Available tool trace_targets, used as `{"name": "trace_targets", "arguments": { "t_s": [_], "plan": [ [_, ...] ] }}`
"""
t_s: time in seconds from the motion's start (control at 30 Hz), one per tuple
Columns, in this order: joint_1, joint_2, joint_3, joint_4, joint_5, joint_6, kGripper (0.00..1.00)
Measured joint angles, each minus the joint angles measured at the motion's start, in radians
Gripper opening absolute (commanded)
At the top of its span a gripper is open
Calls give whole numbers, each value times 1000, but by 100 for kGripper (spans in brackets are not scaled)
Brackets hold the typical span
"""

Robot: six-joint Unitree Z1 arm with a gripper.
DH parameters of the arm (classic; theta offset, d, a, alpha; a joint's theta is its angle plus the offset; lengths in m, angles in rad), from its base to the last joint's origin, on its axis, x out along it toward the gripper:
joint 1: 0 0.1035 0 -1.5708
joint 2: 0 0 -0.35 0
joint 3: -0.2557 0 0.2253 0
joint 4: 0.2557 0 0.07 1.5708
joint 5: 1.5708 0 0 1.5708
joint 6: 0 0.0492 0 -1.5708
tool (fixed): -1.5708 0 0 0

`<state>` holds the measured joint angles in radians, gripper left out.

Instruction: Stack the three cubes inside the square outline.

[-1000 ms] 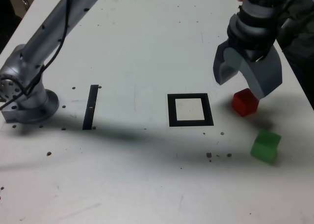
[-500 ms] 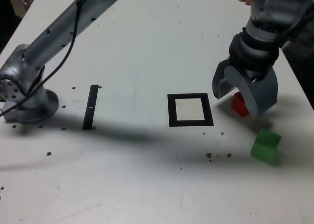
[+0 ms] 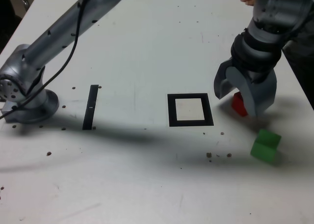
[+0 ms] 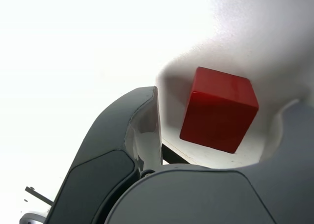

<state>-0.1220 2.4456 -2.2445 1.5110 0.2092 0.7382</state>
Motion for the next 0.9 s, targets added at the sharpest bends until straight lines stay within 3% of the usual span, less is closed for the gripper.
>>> {"name": "trace_targets", "arguments": {
  "t_s": [0.07, 0.3, 0.9],
  "plan": [
    [-5, 0, -3, 1, 3, 0, 36],
    [-13, 0, -9, 2, 8, 0, 30],
    [-14, 0, -16, 11, 8, -1, 29]
  ]
}}
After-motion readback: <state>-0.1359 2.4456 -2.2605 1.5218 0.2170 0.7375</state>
